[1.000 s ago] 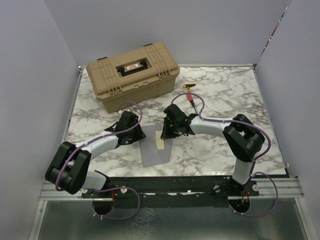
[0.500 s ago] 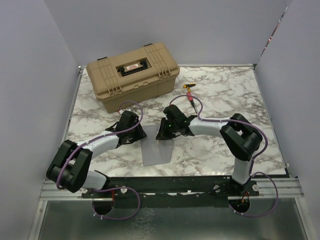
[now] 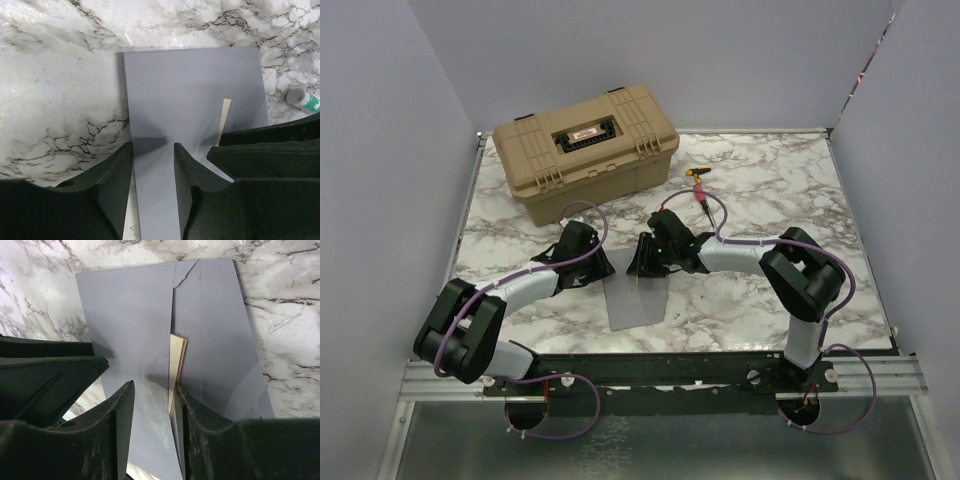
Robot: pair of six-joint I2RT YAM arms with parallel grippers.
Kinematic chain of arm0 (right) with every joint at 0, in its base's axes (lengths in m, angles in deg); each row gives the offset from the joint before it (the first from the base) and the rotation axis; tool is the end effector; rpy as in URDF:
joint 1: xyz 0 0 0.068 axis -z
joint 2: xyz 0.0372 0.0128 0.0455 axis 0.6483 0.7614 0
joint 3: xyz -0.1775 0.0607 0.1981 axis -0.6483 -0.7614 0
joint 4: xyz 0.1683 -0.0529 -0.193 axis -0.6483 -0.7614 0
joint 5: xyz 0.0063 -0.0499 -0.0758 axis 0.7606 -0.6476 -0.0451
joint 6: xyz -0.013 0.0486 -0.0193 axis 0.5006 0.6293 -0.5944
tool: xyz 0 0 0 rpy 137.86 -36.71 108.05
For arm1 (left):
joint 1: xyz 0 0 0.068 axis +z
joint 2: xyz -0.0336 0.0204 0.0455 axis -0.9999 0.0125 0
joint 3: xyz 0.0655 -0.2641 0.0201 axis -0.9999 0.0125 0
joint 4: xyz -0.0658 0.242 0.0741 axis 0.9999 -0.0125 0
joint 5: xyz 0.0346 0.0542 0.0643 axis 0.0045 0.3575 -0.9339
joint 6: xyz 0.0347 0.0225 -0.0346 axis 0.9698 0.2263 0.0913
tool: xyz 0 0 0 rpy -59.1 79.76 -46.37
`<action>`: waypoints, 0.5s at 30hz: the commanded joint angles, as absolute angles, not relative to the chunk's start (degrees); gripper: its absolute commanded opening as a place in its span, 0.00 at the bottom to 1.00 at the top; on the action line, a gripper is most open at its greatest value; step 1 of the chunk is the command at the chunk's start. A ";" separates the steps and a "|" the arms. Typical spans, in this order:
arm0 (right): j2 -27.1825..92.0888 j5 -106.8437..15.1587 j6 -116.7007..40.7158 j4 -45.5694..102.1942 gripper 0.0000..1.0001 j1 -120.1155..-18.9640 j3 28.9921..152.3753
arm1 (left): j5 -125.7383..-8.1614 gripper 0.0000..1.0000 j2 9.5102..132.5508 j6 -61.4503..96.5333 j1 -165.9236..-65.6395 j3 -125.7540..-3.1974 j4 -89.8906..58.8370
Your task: Place the letter into the envelope and seal it
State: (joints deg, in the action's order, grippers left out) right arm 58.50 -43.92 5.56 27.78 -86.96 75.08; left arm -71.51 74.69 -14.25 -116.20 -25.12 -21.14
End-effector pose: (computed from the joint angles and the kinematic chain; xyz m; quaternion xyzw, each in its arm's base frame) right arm 0.2580 0.2808 0.1458 0.0013 0.9315 0.3176 0.1773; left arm 0.2249 -0.1168 0.1536 -0.1233 0.9304 -0.2227 0.2637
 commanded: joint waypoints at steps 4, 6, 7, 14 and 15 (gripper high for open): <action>58.52 -42.83 5.72 35.29 0.42 -87.26 73.31 | -66.90 0.41 76.54 -12.74 -116.26 -24.42 -18.94; 57.63 -41.54 5.97 36.83 0.42 -87.26 72.56 | -66.00 0.41 76.69 -13.31 -116.26 -24.13 -17.86; 57.17 -41.86 6.27 36.49 0.42 -87.26 72.36 | -65.95 0.41 76.76 -13.58 -116.28 -24.05 -17.81; 54.22 -51.57 6.04 27.24 0.42 -86.42 72.73 | -73.99 0.46 75.05 -15.48 -116.17 -24.38 -21.38; 53.88 -52.30 5.97 26.82 0.42 -86.24 72.69 | -74.54 0.48 74.81 -15.40 -116.16 -24.63 -21.93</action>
State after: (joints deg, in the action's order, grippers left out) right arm 57.00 -46.46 5.87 31.26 -86.80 73.05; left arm -70.15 75.54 -14.56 -116.02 -25.06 -18.76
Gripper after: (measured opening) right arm 0.417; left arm 0.446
